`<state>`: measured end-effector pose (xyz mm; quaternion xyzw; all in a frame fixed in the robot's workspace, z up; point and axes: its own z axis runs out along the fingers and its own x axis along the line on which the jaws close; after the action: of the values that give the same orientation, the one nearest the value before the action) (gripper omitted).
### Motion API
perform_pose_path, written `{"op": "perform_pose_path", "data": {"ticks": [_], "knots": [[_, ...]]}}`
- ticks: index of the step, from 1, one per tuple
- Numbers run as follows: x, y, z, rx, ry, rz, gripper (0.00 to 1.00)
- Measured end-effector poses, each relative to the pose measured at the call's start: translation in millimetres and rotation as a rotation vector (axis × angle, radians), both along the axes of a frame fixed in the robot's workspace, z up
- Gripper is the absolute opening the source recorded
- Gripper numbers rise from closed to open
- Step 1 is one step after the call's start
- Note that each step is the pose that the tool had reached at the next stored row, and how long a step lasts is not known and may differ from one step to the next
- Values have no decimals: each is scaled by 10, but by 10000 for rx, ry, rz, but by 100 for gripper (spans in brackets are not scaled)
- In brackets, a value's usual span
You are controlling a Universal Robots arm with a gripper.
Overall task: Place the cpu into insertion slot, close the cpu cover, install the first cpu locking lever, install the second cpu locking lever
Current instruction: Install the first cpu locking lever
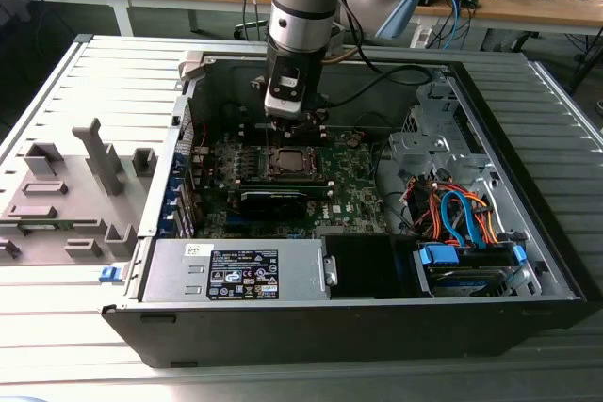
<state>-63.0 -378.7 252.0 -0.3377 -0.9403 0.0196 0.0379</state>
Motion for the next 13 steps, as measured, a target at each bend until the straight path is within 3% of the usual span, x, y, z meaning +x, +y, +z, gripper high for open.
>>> {"op": "perform_pose_path", "data": {"ticks": [13], "knots": [[0, 0, 0, 0, 0, 290, 11]]}}
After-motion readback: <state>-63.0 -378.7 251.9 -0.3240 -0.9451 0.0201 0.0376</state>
